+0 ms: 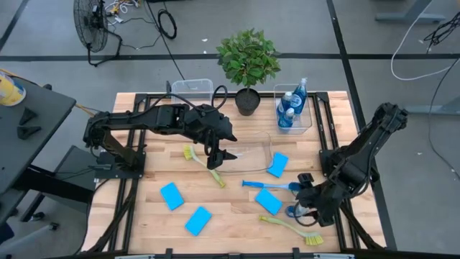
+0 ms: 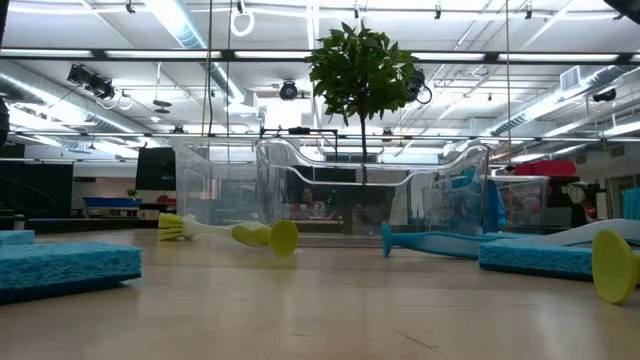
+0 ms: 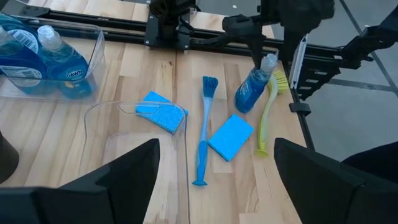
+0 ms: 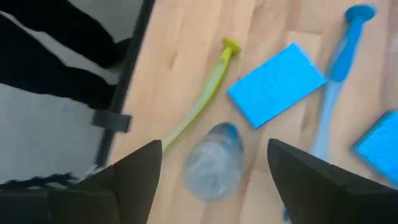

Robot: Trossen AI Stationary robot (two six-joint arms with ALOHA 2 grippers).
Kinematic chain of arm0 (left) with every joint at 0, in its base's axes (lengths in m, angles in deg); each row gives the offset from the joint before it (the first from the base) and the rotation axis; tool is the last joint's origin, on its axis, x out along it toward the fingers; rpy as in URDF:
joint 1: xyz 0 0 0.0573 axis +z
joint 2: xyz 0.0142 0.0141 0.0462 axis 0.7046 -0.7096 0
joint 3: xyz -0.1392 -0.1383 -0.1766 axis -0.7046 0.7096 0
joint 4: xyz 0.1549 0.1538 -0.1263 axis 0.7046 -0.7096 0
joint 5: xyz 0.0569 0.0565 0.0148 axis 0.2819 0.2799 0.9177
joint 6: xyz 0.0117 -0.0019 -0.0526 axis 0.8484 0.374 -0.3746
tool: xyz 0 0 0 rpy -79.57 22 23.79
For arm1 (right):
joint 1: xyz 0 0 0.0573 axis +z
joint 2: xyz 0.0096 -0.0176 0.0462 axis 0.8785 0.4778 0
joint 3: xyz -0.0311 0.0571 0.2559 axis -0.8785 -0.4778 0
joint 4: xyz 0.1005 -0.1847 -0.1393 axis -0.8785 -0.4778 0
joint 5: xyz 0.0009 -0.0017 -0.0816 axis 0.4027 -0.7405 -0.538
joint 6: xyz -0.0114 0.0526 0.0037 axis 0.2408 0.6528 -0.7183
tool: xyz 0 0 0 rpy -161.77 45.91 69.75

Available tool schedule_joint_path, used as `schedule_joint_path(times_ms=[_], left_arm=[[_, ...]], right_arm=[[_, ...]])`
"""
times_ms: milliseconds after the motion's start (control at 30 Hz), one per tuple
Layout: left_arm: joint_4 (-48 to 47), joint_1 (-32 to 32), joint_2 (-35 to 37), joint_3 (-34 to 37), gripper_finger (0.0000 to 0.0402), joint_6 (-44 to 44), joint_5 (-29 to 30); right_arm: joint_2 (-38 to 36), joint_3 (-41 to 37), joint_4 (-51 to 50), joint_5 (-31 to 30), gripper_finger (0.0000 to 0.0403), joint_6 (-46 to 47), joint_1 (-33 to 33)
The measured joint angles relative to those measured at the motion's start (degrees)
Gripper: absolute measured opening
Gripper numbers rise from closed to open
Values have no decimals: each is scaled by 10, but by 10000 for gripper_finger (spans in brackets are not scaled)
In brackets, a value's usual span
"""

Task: Pick & Place Kitchen Sink Supplies
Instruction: Put the dish soap into the top transparent bin

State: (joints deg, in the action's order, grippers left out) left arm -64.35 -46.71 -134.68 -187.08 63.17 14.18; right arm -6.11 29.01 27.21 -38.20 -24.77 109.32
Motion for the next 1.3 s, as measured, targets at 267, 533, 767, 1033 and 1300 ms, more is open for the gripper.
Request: schedule_joint_path(times_ms=[267,533,767,1033,1300], left_arm=[[0,0,0,0,319,-1,0],[0,0,0,0,319,-1,0],[0,0,0,0,319,-1,0],[0,0,0,0,319,0,0],[0,0,0,0,319,0,0]], right_arm=[[43,0,-1,-13,292,-3,12],[50,0,-1,13,292,10,21],[50,0,-1,15,275,12,21],[50,0,-1,16,210,12,21],[49,1,0,15,141,9,21]])
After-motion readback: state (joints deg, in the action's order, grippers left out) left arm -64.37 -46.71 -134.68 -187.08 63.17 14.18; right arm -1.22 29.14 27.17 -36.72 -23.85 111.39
